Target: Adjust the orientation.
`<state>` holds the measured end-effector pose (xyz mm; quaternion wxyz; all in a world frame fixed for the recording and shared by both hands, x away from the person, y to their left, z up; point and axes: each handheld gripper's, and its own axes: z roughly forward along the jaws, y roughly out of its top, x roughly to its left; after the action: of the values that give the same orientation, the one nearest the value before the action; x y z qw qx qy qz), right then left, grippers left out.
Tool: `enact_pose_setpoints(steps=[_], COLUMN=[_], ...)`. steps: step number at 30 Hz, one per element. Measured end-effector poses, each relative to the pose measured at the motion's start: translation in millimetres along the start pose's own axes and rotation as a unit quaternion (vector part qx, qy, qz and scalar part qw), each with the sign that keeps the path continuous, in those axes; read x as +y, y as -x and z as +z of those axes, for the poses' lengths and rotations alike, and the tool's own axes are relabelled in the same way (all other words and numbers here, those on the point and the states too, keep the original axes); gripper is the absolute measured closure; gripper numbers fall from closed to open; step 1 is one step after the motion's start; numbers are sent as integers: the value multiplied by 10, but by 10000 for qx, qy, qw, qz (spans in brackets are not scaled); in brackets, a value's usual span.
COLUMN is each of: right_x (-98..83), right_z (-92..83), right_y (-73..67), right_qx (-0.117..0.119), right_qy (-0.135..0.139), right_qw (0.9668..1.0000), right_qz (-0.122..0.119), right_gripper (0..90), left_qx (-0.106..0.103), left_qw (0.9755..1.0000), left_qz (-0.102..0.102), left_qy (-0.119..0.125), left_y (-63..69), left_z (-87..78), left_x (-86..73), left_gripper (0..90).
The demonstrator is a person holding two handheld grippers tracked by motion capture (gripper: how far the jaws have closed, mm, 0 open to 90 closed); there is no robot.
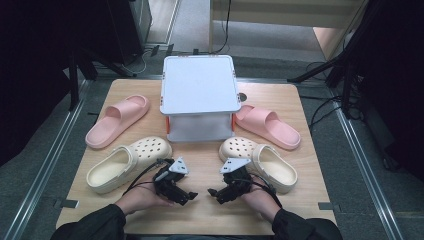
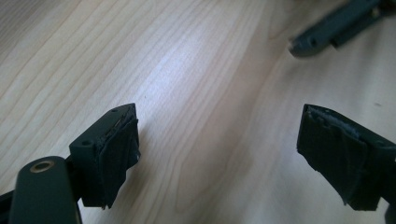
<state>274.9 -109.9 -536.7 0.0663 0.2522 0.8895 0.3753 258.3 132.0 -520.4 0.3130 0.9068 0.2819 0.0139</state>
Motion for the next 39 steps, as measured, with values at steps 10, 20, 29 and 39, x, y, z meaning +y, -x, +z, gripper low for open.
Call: enact_pose_setpoints(steps=[10,20,29,39], right_x=[62,95,216,266], right_z=[-218,-254,-413,-407], right_y=[-18,-76,-107,-75], right_qx=[223,562,550,549], right_qy=[290,47,100,254], right_qw=[9991,9983,9984,9982], right_qz=[220,167,-47,-59], right_gripper=[150,160,489,496], left_qx=[79,165,-38,132], left_qw=[9988,9979,9978,9975], left_qz=[292,-249,-379,-537], left_qy=[396,581,539,446], left_y=[-31,-175,-248,-249], left_z=[-311,-570,-692,-775], left_x=[0,30,-65,-165], left_gripper=[401,557,486,473])
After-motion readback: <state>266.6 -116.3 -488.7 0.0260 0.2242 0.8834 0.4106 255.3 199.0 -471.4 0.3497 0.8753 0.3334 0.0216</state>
